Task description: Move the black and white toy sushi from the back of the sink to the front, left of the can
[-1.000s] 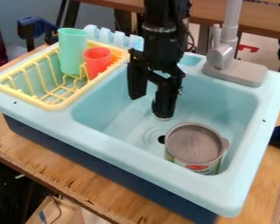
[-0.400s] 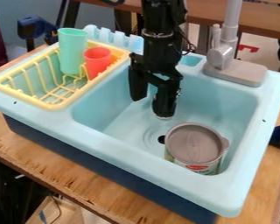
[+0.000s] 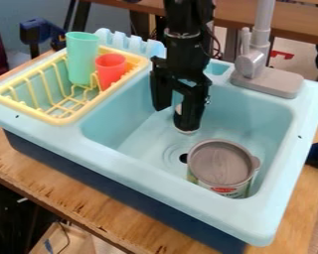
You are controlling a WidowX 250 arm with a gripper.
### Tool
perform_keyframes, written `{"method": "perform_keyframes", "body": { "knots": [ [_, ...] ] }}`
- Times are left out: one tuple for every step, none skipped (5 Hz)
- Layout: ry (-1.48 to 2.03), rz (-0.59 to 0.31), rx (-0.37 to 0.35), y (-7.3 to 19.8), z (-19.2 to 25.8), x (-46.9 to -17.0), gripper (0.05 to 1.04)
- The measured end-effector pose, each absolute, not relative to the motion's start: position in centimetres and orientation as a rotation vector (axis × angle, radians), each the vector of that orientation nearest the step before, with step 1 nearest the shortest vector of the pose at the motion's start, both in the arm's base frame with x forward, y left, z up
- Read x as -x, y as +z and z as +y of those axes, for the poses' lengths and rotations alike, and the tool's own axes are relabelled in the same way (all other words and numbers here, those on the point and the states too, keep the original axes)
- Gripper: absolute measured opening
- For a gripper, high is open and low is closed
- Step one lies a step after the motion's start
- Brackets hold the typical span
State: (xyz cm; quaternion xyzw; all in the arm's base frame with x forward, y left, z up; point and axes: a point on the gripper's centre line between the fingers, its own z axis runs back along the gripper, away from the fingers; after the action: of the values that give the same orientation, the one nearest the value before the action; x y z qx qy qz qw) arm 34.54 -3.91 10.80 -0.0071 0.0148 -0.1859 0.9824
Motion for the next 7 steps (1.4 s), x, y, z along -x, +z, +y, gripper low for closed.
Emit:
{"method": "perform_keyframes", "body": {
  "knots": [
    [-0.377, 0.052, 0.031, 9.8, -4.2, -34.9, 1.0],
    [-0.375, 0.053, 0.046, 8.8, -4.4, -35.3, 1.0],
    [-0.372, 0.041, 0.065, 8.5, -4.8, -35.6, 0.948],
    [-0.352, 0.016, 0.064, 8.3, -4.8, -35.9, 0.717],
    [-0.323, -0.002, 0.035, 9.9, -4.6, -35.3, 0.645],
    [-0.32, -0.063, -0.008, 13.7, -6.0, -33.8, 0.644],
    [-0.304, -0.034, -0.005, 15.1, -6.8, -31.6, 0.644]
  ]
}}
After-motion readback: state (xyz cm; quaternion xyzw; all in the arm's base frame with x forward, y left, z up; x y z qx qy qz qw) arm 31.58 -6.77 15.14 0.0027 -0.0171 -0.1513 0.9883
